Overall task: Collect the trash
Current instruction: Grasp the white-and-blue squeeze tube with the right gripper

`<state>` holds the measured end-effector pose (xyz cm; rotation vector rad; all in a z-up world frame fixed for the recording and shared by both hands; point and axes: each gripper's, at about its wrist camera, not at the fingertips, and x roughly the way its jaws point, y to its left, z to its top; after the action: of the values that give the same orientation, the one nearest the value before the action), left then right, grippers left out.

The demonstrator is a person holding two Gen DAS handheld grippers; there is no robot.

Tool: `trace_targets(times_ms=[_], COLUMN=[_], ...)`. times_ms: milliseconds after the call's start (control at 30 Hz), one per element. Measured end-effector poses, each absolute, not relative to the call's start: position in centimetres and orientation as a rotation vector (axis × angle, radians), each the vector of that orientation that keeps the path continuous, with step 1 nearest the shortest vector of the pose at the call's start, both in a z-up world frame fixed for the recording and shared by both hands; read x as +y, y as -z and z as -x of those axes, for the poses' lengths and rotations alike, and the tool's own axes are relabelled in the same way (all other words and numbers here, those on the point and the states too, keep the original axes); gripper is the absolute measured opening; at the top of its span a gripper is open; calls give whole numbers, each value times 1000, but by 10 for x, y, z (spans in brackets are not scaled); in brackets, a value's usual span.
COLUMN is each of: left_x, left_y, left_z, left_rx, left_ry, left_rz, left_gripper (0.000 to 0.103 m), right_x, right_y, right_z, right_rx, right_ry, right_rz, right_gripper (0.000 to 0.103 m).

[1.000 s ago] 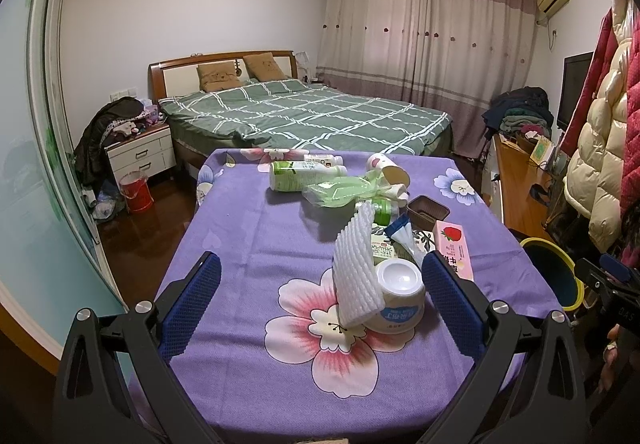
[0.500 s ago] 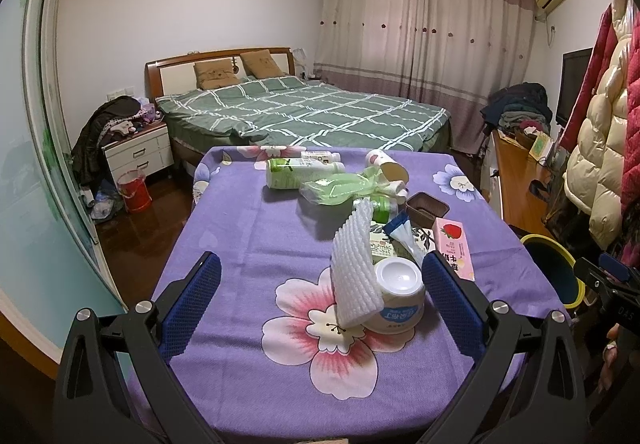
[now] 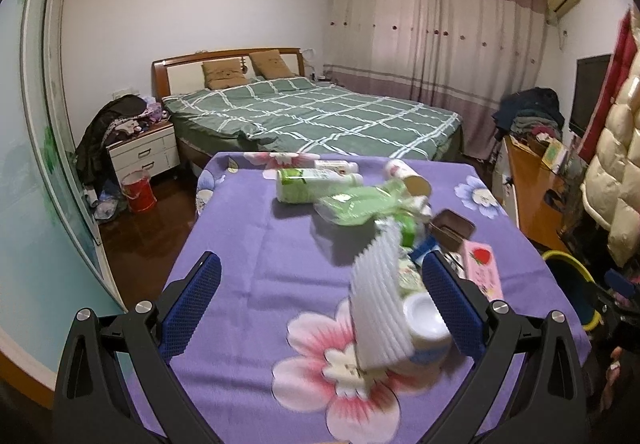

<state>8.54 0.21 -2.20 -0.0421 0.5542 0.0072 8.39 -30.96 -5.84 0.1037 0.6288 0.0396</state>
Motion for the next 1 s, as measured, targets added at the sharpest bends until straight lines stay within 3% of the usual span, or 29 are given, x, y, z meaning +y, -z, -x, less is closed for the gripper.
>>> trace_targets(times_ms=[267, 533, 1000], left_x=[21, 49, 68], left_y=[32, 33, 50], left_z=[-134, -157, -174], left_rx=[578, 570, 607], left_ry=[-39, -99, -72], left_rz=[46, 65, 83], left_gripper=[99, 99, 99], right_x=[-272, -219, -179], right_y=[64, 80, 117], right_z=[-146, -186, -219], right_rx=[672, 746, 886], right_ry=[-108, -224, -256], right_rz=[-51, -18, 37], right_gripper=[96, 70, 34])
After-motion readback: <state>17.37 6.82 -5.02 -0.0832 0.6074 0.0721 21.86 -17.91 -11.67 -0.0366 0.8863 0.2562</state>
